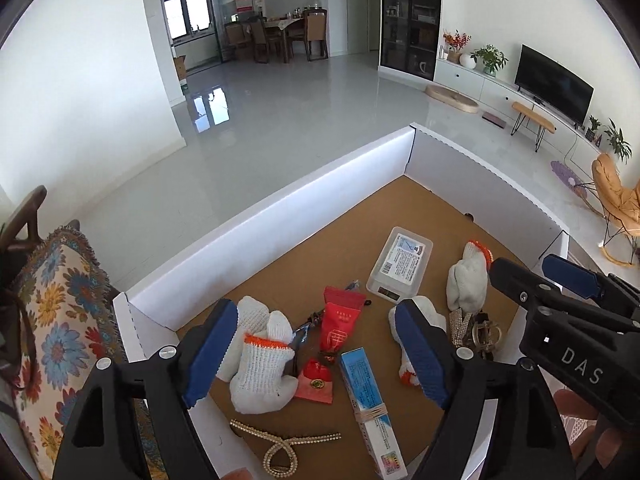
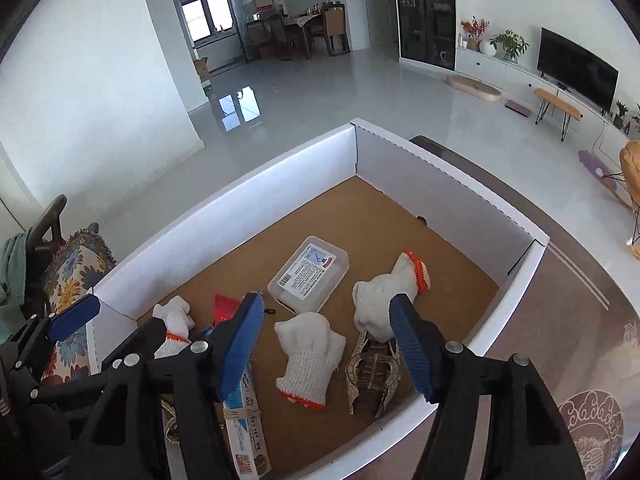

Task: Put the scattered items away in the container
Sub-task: 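Open the right tool to drop the clip while the left tool drops the packet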

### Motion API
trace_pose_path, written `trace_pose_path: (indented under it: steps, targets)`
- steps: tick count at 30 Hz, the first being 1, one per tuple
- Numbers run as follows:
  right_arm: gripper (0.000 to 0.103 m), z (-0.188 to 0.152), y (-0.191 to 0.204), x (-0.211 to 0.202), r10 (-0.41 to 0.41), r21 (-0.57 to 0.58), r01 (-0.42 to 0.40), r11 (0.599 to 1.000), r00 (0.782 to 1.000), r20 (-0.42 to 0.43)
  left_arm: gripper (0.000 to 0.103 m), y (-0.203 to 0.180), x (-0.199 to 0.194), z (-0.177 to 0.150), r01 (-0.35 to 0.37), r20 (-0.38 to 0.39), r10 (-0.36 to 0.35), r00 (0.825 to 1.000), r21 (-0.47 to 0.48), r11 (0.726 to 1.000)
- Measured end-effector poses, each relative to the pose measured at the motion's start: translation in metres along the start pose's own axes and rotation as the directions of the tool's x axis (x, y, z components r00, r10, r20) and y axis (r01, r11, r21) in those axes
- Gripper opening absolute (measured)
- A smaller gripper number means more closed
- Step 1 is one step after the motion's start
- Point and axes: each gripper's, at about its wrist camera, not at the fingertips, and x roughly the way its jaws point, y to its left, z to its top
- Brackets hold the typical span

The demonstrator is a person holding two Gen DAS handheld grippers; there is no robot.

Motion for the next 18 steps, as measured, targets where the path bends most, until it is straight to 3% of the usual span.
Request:
trace_pose_path:
  steps: [5, 11, 16, 18]
  targets:
    - [0.067, -0.006, -0.003, 0.001, -0.024, -0.030, 0.024, 0.999, 1.000, -0.001, 0.080, 0.007, 0.003, 0.000, -0.035, -0.012, 0.035, 0.999, -0.063, 0.997]
    - [0.067, -0.009, 0.000, 0.001, -0.029, -0.054, 0.030, 0.998, 1.000, 0.003, 0.080, 0.010, -0.003, 0.001, -0.054, 0.017, 0.056, 0.998, -0.075, 0.996]
    - [0.067, -0.012, 0.006, -0.001, -0.031, -0.073, 0.032, 0.997, 0.999, 0.007, 0.081, 0.012, -0.009, 0.001, -0.019, 0.018, 0.021, 1.000, -0.089, 0.996]
    - [0.067, -0.013, 0.007, -0.002, -0.037, -0.080, 0.038, 0.996, 0.999, 0.011, 0.090, 0.014, -0.014, 0.000, 0.001, 0.048, 0.004, 0.999, -0.103, 0.995]
